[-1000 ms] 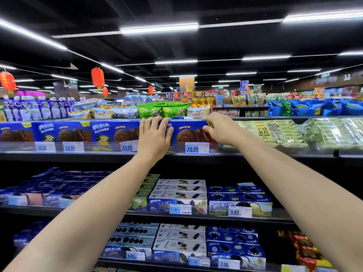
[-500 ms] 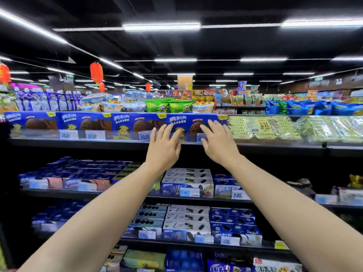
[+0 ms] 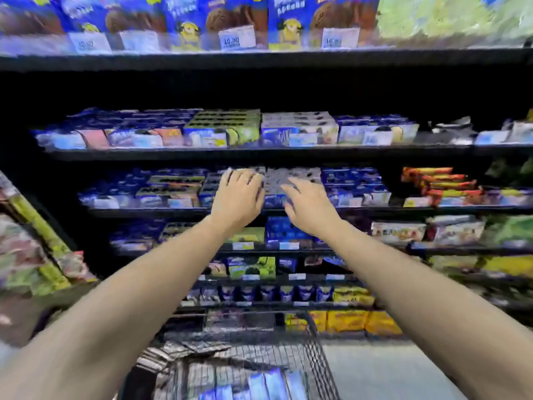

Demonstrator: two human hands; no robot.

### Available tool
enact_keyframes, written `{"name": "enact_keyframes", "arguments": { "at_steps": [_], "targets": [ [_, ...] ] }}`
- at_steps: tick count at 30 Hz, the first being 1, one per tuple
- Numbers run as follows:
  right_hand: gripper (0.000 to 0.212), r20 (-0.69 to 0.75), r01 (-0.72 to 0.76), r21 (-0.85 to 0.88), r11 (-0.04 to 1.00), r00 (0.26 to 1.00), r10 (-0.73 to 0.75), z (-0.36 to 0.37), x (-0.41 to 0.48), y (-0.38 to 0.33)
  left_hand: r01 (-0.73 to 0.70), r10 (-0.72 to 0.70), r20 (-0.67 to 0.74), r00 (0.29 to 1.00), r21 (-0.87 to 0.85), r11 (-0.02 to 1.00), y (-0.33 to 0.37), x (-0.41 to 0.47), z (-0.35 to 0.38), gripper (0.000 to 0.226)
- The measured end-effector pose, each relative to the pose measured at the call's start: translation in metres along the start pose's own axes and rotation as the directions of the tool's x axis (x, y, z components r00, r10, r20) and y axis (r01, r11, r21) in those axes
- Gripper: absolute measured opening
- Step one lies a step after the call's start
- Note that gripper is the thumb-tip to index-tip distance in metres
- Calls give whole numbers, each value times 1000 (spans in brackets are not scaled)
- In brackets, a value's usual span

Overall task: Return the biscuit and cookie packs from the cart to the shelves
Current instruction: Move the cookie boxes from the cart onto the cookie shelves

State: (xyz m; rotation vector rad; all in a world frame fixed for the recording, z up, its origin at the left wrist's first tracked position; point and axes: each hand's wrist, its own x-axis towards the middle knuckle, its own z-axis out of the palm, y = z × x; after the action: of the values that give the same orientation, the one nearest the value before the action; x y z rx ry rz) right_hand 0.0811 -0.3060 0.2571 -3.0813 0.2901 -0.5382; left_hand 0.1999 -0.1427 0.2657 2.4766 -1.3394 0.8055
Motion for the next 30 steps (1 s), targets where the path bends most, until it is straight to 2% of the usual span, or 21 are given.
{"name": "enact_keyframes", "arguments": {
  "at_steps": [7,10,13,15,18,22,26,28,30],
  "targets": [
    [49,263,37,141,989,962,-74,112,-78,-39,77,-63,218,974,-57,995,15,-114,70,24],
    [48,395,15,173,985,915,-84,158,-117,-42,92,-67,359,931,-52,994,31,-161,100,26],
    [49,552,-49,217,975,830,-82,204,-154,-44,139,-98,478,873,-52,989,47,-204,129,26],
    [50,643,-80,239,968,760,-95,233,-174,-44,175,-116,547,829,-57,983,56,-233,147,26],
    [50,708,-168,276,946,701,-82,274,-201,-45,222,-145,627,766,-46,974,66,-273,176,26],
    [52,780,-340,308,888,625,-31,328,-237,-50,279,-131,780,612,-58,958,73,-323,221,28],
    [71,863,-513,311,800,505,-11,388,-269,-50,293,-69,879,471,-83,953,80,-367,272,41],
    [82,885,-560,318,765,464,-28,416,-283,-50,291,-36,900,435,-103,951,84,-388,293,48],
    [93,891,-643,342,685,455,-18,440,-287,-47,315,-23,912,409,-118,942,87,-406,311,55]
  ]
}}
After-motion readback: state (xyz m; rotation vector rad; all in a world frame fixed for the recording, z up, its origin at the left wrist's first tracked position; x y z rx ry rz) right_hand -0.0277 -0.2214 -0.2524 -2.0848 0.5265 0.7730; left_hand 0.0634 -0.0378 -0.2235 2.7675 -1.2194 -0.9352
